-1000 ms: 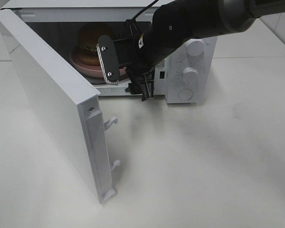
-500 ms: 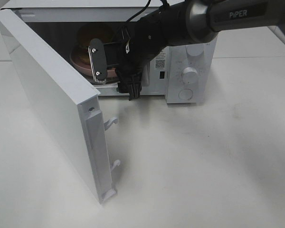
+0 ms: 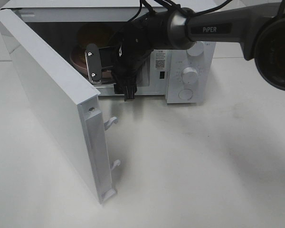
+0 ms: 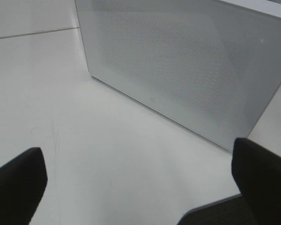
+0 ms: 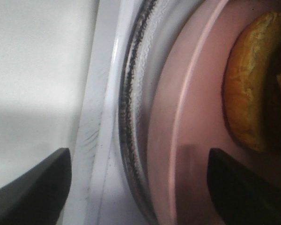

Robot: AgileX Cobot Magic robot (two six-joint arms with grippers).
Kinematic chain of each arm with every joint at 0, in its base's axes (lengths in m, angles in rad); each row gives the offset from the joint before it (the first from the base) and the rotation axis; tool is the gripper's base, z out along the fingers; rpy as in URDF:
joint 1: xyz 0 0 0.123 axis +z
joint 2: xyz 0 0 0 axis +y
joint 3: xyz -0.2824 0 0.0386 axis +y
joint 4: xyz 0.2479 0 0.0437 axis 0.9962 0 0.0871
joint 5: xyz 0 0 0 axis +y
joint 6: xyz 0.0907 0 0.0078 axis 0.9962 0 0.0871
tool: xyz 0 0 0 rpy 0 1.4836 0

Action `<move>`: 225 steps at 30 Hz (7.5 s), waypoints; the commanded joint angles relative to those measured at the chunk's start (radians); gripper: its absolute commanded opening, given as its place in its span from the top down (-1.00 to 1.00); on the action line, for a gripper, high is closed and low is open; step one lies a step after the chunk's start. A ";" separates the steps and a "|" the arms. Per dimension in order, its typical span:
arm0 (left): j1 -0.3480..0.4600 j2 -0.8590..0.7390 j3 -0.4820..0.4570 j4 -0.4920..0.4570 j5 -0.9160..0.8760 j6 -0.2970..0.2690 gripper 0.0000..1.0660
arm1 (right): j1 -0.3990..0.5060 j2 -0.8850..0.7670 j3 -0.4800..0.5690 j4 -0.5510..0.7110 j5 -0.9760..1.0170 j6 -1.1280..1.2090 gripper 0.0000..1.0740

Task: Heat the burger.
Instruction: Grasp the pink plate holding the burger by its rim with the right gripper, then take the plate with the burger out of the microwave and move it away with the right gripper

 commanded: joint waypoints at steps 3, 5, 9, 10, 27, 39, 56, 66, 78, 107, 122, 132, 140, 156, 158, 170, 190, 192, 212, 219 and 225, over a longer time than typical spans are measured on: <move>0.003 -0.020 0.003 0.000 -0.012 -0.005 -0.92 | -0.017 0.036 -0.047 0.020 0.026 0.003 -0.42; 0.003 -0.020 0.003 -0.001 -0.012 -0.005 -0.92 | -0.025 0.043 -0.049 0.020 0.023 0.000 -0.40; 0.003 -0.020 0.003 0.000 -0.012 -0.005 -0.92 | -0.027 0.052 -0.051 0.020 0.019 -0.005 -0.13; 0.003 -0.020 0.003 0.000 -0.012 -0.005 -0.92 | -0.028 0.052 -0.051 0.020 0.019 -0.005 -0.04; 0.003 -0.020 0.003 0.000 -0.012 -0.005 -0.92 | 0.001 0.005 -0.047 0.056 0.095 -0.029 1.00; 0.003 -0.020 0.003 0.000 -0.012 -0.005 -0.92 | 0.033 -0.049 -0.046 0.057 0.179 -0.091 1.00; 0.003 -0.020 0.003 0.000 -0.012 -0.005 -0.92 | 0.042 -0.201 0.145 0.076 0.070 -0.174 1.00; 0.003 -0.020 0.003 0.000 -0.012 -0.005 -0.92 | 0.041 -0.337 0.390 0.088 -0.142 -0.221 1.00; 0.003 -0.020 0.003 0.000 -0.012 -0.005 -0.92 | 0.041 -0.444 0.615 0.136 -0.320 -0.262 1.00; 0.003 -0.020 0.003 0.000 -0.012 -0.005 -0.92 | 0.041 -0.686 0.976 0.453 -0.467 -0.590 1.00; 0.003 -0.020 0.003 0.000 -0.012 -0.005 -0.92 | 0.041 -0.831 1.133 0.461 -0.483 -0.589 1.00; 0.003 -0.020 0.003 0.000 -0.012 -0.005 -0.92 | 0.042 -0.968 1.255 0.460 -0.482 -0.586 1.00; 0.003 -0.020 0.003 0.000 -0.012 -0.005 -0.92 | 0.042 -1.065 1.327 0.460 -0.477 -0.570 1.00; 0.003 -0.020 0.003 0.000 -0.012 -0.005 -0.92 | 0.042 -1.274 1.465 0.436 -0.397 -0.498 0.98; 0.003 -0.020 0.003 0.000 -0.012 -0.005 -0.92 | 0.042 -1.306 1.477 0.417 -0.383 -0.480 0.98; 0.003 -0.020 0.003 0.000 -0.012 -0.005 -0.92 | 0.042 -1.500 1.492 0.195 -0.144 -0.219 0.97; 0.003 -0.020 0.003 0.000 -0.012 -0.005 -0.92 | 0.042 -1.646 1.492 -0.293 0.250 0.532 0.97; 0.003 -0.020 0.003 0.000 -0.012 -0.005 -0.92 | 0.042 -1.646 1.492 -0.327 0.275 0.619 0.97; 0.003 -0.020 0.003 0.000 -0.012 -0.005 -0.92 | 0.042 -1.546 1.492 -0.674 0.508 1.273 0.97; 0.003 -0.020 0.003 0.000 -0.012 -0.005 -0.92 | 0.042 -1.438 1.492 -0.744 0.541 1.483 0.97; 0.003 -0.020 0.003 0.000 -0.012 -0.005 -0.92 | 0.042 -1.357 1.492 -0.766 0.560 1.574 0.97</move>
